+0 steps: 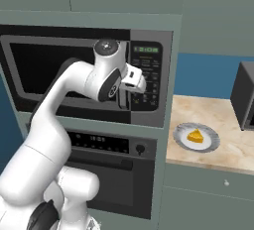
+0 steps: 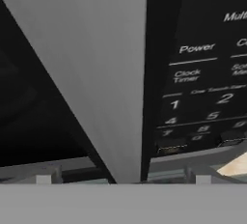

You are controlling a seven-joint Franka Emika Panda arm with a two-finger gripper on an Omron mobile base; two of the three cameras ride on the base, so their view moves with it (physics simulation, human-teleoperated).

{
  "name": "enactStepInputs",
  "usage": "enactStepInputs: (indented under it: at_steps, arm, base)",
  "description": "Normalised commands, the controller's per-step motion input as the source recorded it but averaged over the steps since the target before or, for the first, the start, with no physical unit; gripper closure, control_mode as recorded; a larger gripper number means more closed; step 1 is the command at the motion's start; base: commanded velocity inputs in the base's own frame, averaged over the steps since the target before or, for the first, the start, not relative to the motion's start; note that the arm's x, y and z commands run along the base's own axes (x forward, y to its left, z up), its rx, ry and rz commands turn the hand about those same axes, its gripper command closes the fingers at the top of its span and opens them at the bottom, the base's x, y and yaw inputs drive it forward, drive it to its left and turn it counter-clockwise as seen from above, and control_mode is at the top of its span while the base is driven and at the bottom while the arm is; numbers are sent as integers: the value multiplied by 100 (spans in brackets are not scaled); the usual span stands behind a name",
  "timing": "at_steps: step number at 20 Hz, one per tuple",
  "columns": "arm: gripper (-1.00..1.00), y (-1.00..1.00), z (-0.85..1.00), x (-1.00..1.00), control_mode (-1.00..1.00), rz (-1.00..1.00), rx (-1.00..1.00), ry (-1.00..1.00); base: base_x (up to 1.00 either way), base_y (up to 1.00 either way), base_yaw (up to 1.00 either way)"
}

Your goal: Pick the cheese from the counter and place it in the microwave. Then turn on the microwave.

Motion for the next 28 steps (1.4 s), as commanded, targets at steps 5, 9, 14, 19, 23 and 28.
enactStepInputs:
  at_steps: [5,9,14,19,23,28]
  arm:
    - [-100,0,0,26,-100,0,1,-2]
    - [-100,0,0,23,-100,0,3,-7]
    - [-100,0,0,30,-100,0,1,-6]
    - [100,0,0,34,-100,0,0,-2]
    - [100,0,0,3,-100,0,0,-1]
    - [100,13,0,-26,-100,0,0,-1]
  base:
    - [0,0,0]
    - [0,0,0]
    - [0,0,0]
    - [0,0,0]
    - [0,0,0]
    - [0,0,0]
